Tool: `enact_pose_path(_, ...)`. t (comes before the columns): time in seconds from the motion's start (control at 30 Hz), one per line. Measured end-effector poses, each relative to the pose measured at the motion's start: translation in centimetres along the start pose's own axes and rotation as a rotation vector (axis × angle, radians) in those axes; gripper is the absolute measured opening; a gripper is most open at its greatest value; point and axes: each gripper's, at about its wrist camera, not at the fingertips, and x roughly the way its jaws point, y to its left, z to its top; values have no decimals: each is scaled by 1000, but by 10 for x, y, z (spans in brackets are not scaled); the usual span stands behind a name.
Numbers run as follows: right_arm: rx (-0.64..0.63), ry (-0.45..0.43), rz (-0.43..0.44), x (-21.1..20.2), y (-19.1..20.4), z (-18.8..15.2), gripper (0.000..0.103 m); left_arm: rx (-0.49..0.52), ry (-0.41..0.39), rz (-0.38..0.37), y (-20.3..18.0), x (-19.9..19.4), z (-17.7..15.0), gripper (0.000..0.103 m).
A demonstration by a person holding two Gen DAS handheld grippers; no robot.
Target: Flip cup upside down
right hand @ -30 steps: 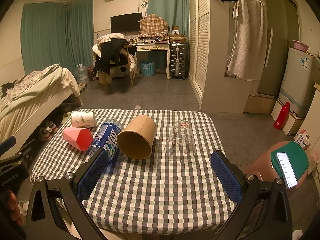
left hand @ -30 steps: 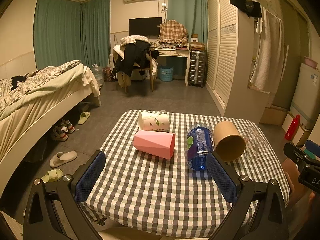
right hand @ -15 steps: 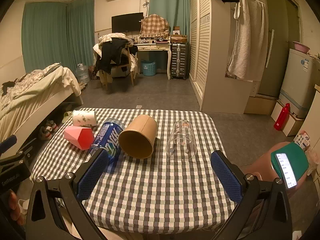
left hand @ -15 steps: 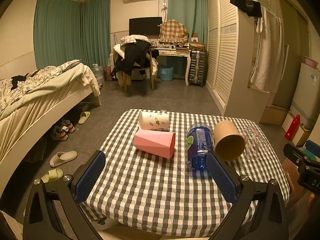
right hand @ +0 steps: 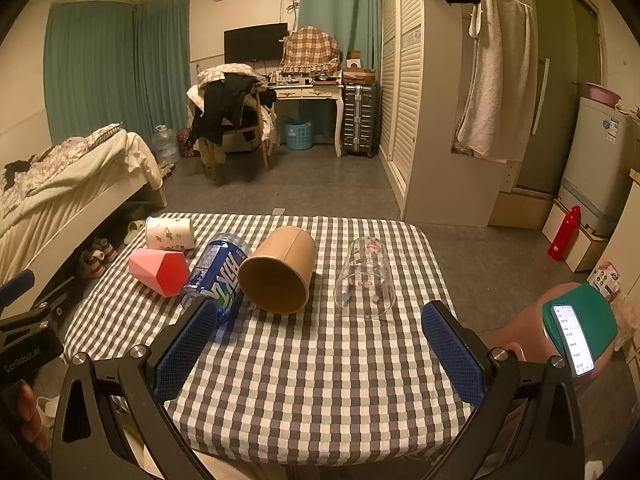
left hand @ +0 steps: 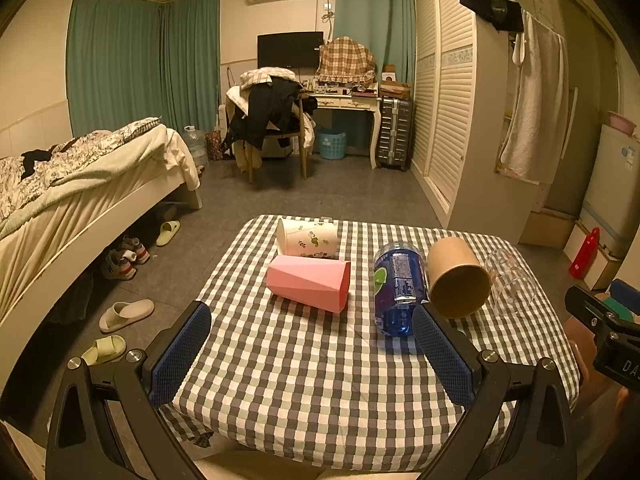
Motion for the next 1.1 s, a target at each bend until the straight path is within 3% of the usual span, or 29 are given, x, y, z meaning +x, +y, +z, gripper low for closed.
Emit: enact_pose_path(1.1, 45, 31, -16, 13, -16, -3, 103, 7, 27, -8, -7, 9, -5, 103)
